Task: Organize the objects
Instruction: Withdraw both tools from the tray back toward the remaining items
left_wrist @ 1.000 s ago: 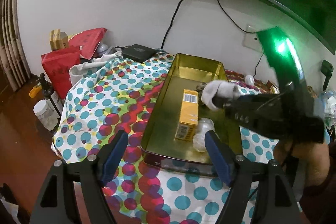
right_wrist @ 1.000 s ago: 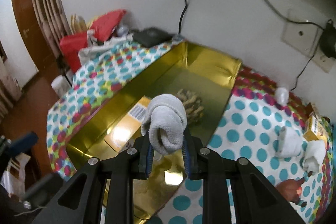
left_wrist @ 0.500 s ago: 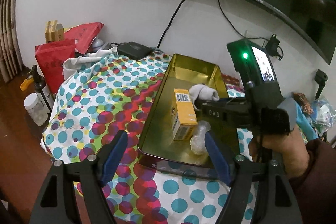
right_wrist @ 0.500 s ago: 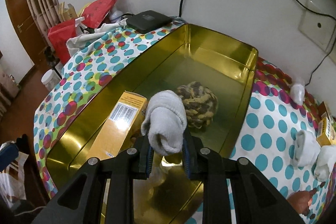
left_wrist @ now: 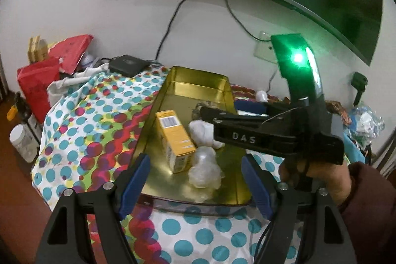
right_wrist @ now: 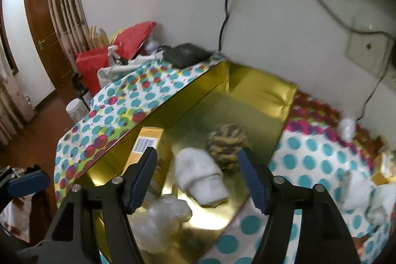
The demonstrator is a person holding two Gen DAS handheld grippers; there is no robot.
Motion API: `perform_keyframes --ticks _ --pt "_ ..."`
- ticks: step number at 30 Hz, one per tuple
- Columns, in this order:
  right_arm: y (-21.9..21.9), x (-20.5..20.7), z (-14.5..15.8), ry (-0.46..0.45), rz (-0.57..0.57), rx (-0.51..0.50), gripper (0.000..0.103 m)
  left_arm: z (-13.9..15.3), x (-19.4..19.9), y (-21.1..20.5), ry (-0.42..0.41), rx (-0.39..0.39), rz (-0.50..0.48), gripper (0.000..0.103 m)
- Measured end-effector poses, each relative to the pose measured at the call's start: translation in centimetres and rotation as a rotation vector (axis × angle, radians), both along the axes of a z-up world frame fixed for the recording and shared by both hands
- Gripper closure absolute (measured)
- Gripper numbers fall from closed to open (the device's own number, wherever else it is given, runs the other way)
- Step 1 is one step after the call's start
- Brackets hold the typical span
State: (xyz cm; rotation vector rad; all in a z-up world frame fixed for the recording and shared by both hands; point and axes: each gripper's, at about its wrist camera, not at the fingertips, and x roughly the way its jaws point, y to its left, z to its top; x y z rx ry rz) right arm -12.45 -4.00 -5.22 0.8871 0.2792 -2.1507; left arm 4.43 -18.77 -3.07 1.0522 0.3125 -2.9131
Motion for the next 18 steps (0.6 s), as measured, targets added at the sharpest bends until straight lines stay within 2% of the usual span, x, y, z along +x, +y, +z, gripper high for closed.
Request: perform_keyframes --ticks 5,8,9,11,12,13,14,16,18 --pt "1.0 1.6 0.3 0.116 -0.055 0.001 0.036 0.4 -0.9 2.3 0.007 -0.037 -0.063 0.025" --pt "8.0 1.5 0.9 0.176 -0.118 0.017 0.035 0.3 -2.1 4.0 -0.010 -0.044 -0.112 0.025" --pt "9.8 1.2 1.1 0.182 -0.150 0.025 0.035 0.3 -2.4 4.6 -0.008 -0.048 -0.124 0.025" --pt "10.4 0.6 1.8 0.189 -0.199 0.025 0.035 0.3 -3.0 6.2 -0.006 -0.063 -0.159 0.025" --pt "13.9 0.0 2.0 0.191 -0.240 0.019 0.035 0.3 -3.2 6.7 -0.007 -0.071 -0.168 0.025" --pt "13.0 -0.1 2.0 0.190 -0.263 0.017 0.033 0.2 -3.5 7.5 -0.008 -0.078 -0.185 0.025" --pt "14.0 -1.1 2.1 0.185 -0.294 0.016 0.033 0.1 -3.6 8.1 -0.010 -0.078 -0.202 0.025" --pt "15.3 -1.2 1.5 0.180 -0.390 0.032 0.032 -0.3 -4.1 9.4 -0.031 -0.081 -0.237 0.025" --pt "18.8 -1.9 0.7 0.160 -0.455 0.048 0.032 -0.8 -4.4 10.6 -0.043 -0.090 -0.260 0.025"
